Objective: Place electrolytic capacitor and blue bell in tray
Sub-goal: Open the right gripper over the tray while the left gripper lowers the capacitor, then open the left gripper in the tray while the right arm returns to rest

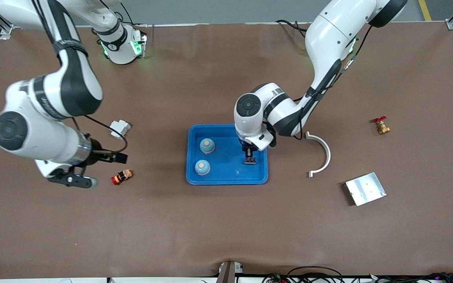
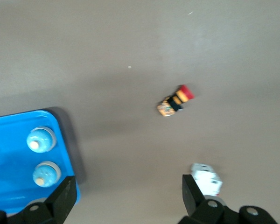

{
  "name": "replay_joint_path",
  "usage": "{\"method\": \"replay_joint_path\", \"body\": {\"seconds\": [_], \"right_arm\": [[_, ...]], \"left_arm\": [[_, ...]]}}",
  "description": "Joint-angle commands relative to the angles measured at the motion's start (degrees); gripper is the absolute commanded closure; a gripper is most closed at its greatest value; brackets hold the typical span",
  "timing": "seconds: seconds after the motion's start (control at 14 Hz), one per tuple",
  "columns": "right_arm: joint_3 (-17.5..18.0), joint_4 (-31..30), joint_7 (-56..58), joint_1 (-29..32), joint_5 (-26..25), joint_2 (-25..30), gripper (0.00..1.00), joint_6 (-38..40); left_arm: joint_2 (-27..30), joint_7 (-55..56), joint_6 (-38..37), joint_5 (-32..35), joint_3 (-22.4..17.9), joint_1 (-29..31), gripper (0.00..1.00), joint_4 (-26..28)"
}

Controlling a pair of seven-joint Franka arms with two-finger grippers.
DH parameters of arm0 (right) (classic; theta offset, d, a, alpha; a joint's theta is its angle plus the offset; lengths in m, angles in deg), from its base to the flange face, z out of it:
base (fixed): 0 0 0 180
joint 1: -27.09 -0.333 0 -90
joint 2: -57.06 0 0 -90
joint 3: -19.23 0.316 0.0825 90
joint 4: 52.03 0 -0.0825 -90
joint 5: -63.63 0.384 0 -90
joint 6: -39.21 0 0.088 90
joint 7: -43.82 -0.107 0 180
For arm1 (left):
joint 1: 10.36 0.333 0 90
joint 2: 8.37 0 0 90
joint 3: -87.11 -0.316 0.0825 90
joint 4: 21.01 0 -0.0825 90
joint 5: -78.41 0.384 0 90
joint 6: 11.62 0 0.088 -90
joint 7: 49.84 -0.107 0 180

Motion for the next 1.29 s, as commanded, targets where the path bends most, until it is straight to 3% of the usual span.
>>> {"method": "replay_joint_path", "body": {"seconds": [0.0, 0.57, 1.0, 1.07, 1.14, 1.21], "right_arm": [[1.05, -1.86, 9.09, 5.28, -0.57, 4.76, 0.00, 2.02], [1.05, -3.44, 12.38, 9.69, -0.57, 15.92, 0.00, 6.86], [1.13, -3.62, 15.63, 9.79, -4.16, 16.37, 0.00, 8.96], [1.22, -3.62, 15.46, 9.52, -5.22, 16.29, 0.00, 8.97], [1.22, -3.45, 15.54, 9.78, -5.57, 16.20, 0.00, 8.97], [1.13, -3.36, 15.89, 10.22, -5.66, 16.11, 0.00, 8.97]], "left_arm": [[-0.90, 2.92, -0.26, 2.76, -0.78, -1.49, 1.00, -0.09], [-2.65, 3.71, -0.26, 4.68, -0.78, -2.46, 1.00, 0.00], [-3.18, 3.98, -0.26, 5.74, -0.78, -2.82, 1.00, 0.00], [-3.18, 3.80, -0.26, 6.10, -0.78, -2.82, 0.47, 0.00], [-3.18, 3.63, -0.26, 6.10, -0.78, -2.90, 0.00, 0.00], [-3.10, 3.63, -0.26, 6.10, -0.78, -2.82, 0.00, -0.08]]}}
